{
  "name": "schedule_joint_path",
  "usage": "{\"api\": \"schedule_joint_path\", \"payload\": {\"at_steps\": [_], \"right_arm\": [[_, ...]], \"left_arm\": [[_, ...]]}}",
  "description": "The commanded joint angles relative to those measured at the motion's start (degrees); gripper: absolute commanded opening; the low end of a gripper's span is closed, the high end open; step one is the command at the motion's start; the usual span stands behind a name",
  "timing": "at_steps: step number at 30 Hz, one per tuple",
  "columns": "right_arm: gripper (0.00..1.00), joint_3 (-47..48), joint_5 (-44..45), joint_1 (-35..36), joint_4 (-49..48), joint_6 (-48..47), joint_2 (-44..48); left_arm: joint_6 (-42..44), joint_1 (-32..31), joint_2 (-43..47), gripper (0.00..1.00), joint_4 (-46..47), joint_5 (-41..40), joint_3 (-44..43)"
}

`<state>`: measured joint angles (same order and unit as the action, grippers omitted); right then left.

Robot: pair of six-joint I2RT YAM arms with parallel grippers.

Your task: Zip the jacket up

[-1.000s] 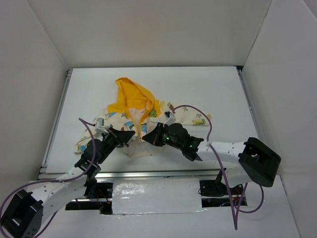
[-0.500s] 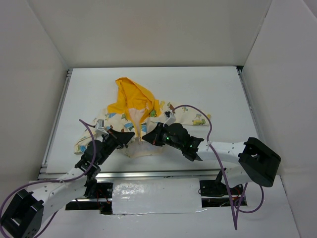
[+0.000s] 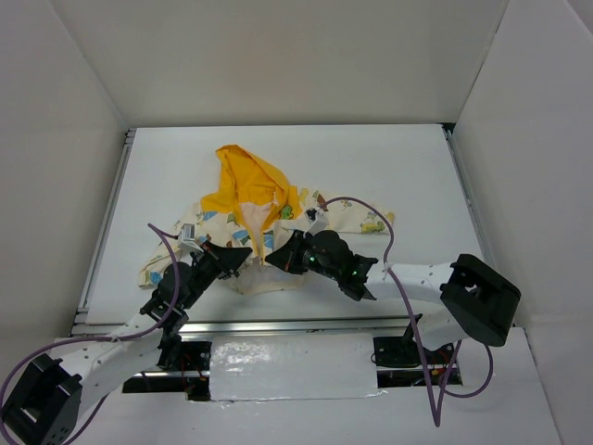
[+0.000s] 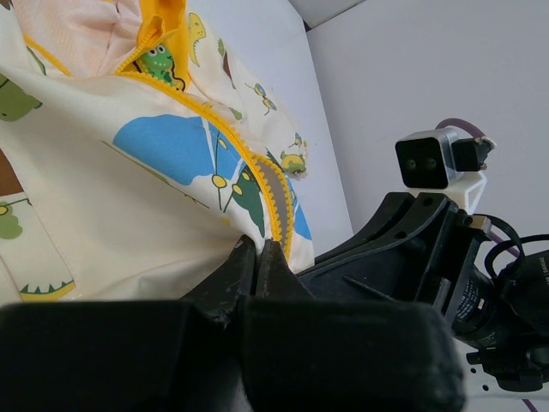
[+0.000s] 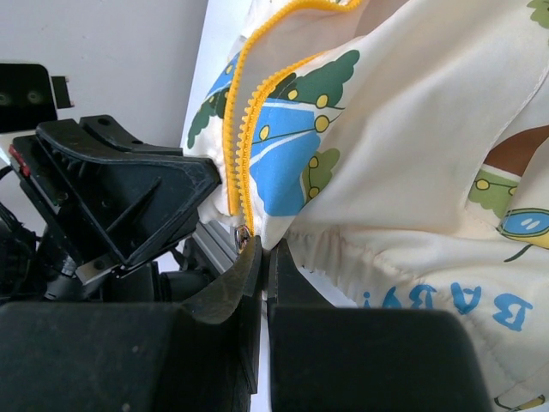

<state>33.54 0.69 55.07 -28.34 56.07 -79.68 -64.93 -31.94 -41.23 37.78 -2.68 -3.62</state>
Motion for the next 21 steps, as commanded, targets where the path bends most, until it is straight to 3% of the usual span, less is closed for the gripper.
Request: {"api": "schedule_joint_path", "payload": {"at_steps": [1, 21], "right_arm": [[0.0, 2.15, 0.45, -0.31, -3.74, -0.79, -0.65], [0.0, 2.32, -0.34, -0.49, -4.62, -0.97, -0.21]], "left_arm": [[-0.73, 0.13, 0.89, 0.0, 4.76, 0.13, -0.25], [-0.82, 0.13, 0.01, 0.0, 4.85, 0.22, -0.16]]}}
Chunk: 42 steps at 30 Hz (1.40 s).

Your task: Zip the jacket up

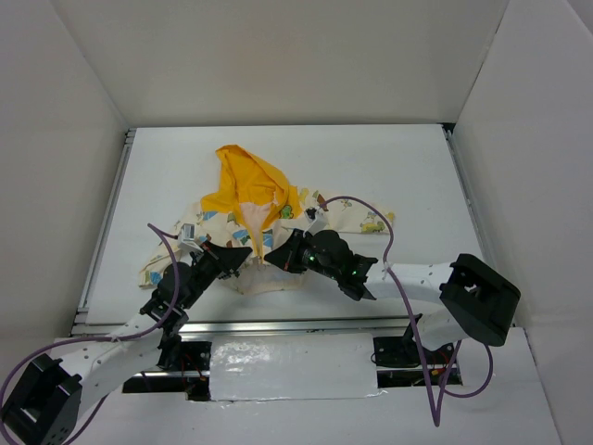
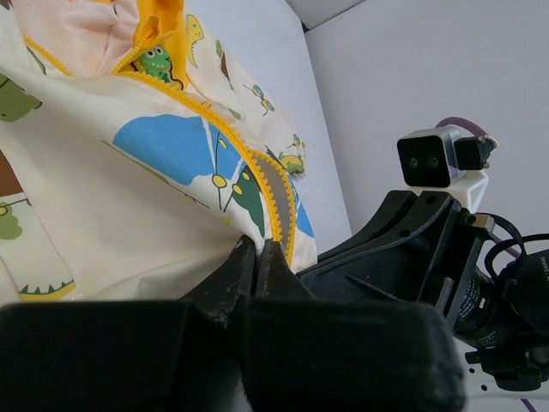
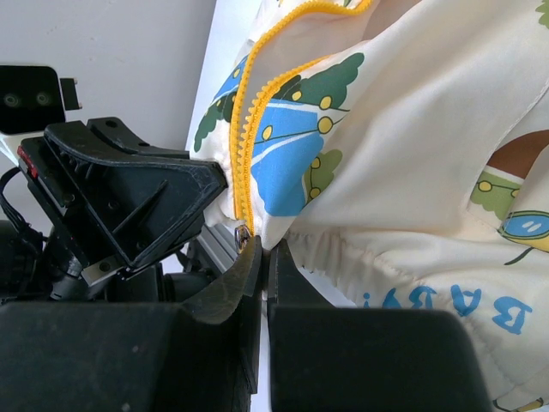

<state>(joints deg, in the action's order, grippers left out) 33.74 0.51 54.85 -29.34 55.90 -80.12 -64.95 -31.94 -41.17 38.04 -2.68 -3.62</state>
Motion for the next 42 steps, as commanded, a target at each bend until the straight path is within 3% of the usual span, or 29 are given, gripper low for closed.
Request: {"api": "schedule_joint_path", "payload": {"at_steps": [1, 42], "right_arm": [[0.0, 2.12, -0.16, -0.36, -3.7, -0.7, 0.14], [0.0, 4.76, 2.65, -1.85, -3.0, -4.92, -0.92]], "left_arm": [[-0.88, 0.13, -0.14, 0.0, 4.67, 0.22, -0.16], [-2.46, 0.13, -0.31, 0.0, 3.0, 2.15, -0.78]]}}
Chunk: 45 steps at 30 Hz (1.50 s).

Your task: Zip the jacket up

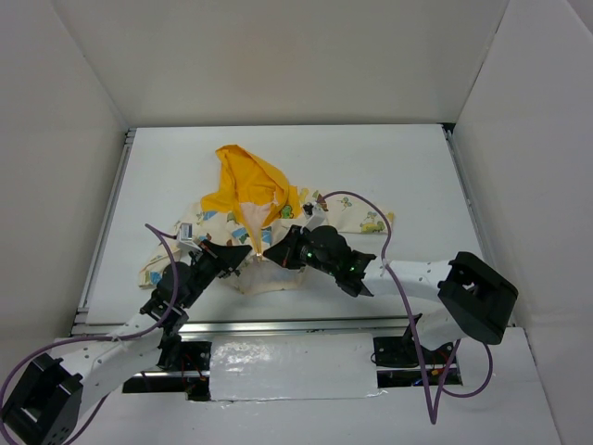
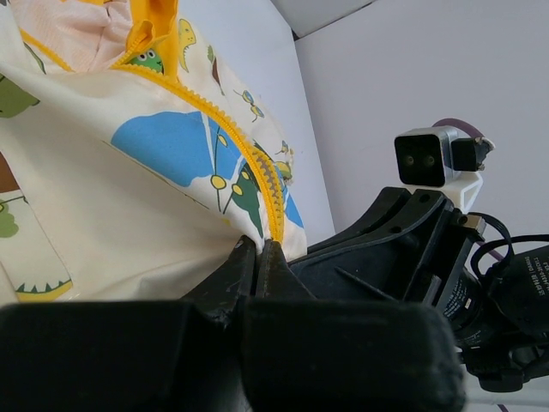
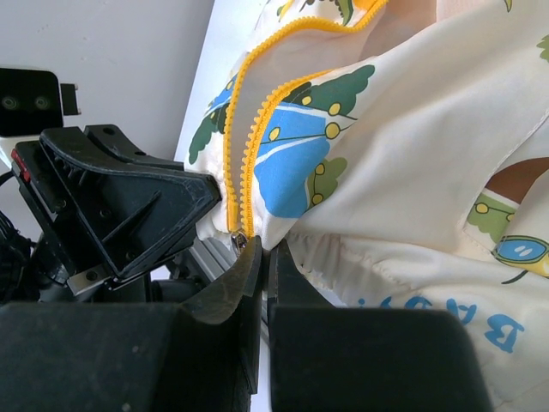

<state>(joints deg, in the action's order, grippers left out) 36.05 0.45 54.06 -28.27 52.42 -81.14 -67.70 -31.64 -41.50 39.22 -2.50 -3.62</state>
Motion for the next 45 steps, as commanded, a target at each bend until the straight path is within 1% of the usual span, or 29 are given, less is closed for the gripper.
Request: {"api": "schedule_joint_path", "payload": {"at_steps": [1, 17, 22, 28, 45], "right_arm": [[0.0, 2.44, 2.72, -1.15, -3.98, -1.53, 0.28], [0.0, 1.13, 0.17, -1.33, -5.65, -2.15, 0.02], [0.0, -0.63, -1.94, -1.33, -7.76, -2.85, -0.24], [0.0, -2.04, -2.12, -1.24, -8.29, -2.5, -0.15], [0.0, -3.44, -3.44, -1.24, -10.66, -1.97, 0.55]], "left_arm": [[0.29, -0.18, -0.16, 0.0, 1.91, 1.98, -0.69], [1.43, -0.18, 1.24, 0.0, -0.55, 1.45, -2.36], [3.01, -0.18, 3.52, 0.0, -4.23, 0.05, -4.12], [3.89, 0.0, 4.84, 0.0, -5.65, -0.92, -5.52], [4.07, -0.09, 3.26, 0.0, -4.07, -0.93, -5.35]]}}
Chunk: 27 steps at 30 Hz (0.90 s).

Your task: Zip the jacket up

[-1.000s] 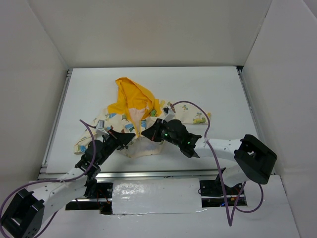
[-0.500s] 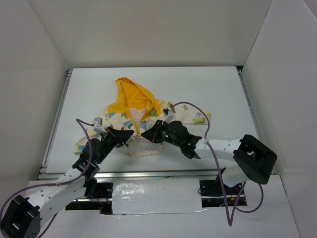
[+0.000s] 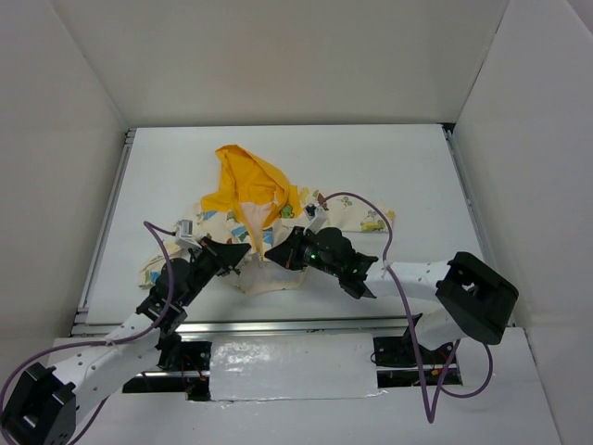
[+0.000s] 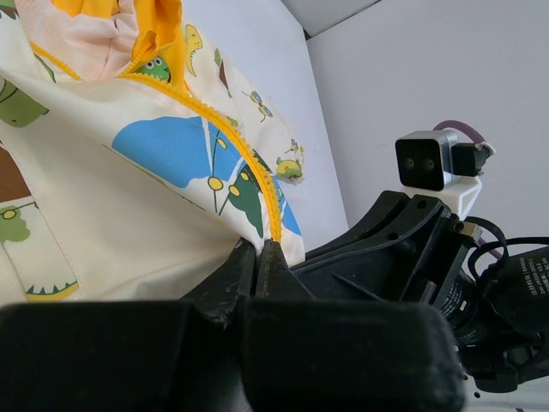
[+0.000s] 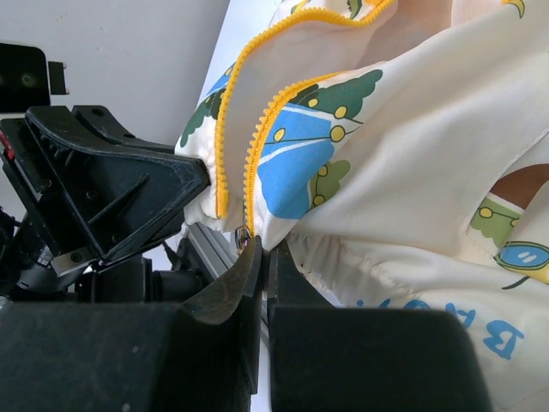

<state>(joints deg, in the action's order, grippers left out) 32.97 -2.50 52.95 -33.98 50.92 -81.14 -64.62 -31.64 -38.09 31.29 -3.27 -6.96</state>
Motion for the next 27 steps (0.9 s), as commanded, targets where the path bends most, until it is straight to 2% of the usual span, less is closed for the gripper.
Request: {"api": "schedule_joint_path", "payload": {"at_steps": [1, 27], "right_arm": [[0.0, -0.36, -0.49, -0.21, -5.05, -0.38, 0.55], [0.0, 0.16, -0.49, -0.21, -5.57, -0.29, 0.81]], "left_arm": [[0.9, 0.0, -0.49, 0.0, 4.22, -0.16, -2.0], [0.02, -0.09, -2.08, 0.0, 6.06, 0.98, -0.6]]}}
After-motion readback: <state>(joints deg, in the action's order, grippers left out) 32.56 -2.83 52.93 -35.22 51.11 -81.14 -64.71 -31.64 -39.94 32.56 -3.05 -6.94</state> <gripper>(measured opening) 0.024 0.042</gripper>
